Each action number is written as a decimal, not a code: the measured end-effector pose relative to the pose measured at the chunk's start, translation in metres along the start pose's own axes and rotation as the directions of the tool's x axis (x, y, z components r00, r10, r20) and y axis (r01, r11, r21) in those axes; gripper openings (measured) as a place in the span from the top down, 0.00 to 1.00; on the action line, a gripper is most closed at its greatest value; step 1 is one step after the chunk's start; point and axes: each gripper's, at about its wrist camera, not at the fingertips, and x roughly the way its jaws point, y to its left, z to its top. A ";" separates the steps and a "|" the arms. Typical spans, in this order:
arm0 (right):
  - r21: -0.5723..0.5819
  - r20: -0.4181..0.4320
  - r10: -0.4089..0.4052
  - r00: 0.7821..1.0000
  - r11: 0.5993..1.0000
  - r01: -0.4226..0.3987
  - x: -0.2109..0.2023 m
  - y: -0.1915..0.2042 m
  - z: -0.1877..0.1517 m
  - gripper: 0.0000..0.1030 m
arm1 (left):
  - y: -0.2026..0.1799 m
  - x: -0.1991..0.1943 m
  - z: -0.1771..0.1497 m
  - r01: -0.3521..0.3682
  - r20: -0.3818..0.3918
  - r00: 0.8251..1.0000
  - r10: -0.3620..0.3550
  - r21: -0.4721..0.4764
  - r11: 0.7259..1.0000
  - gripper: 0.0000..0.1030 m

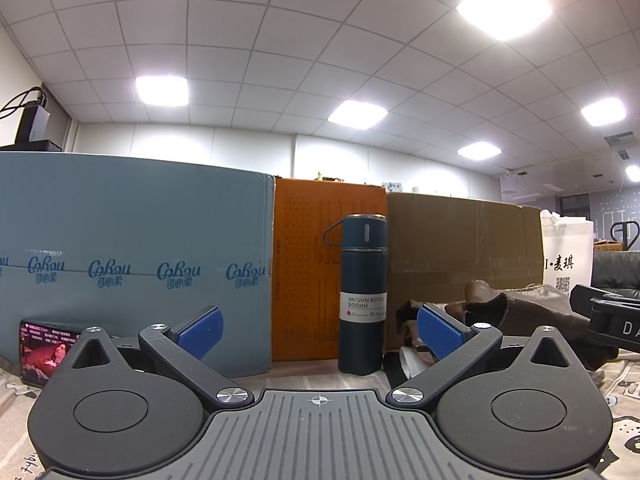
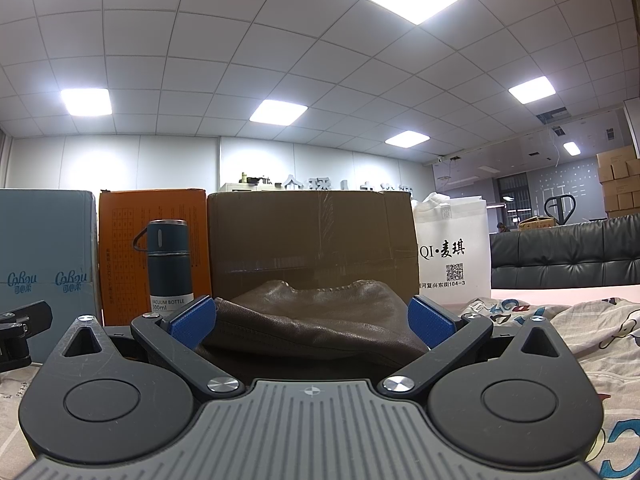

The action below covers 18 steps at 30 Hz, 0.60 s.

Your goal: Fold clothes

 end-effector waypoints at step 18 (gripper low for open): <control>-0.001 -0.002 0.000 1.000 1.000 0.000 0.000 0.000 0.000 0.00 | 0.000 0.002 0.000 0.003 -0.006 1.000 -0.003 -0.005 1.000 0.00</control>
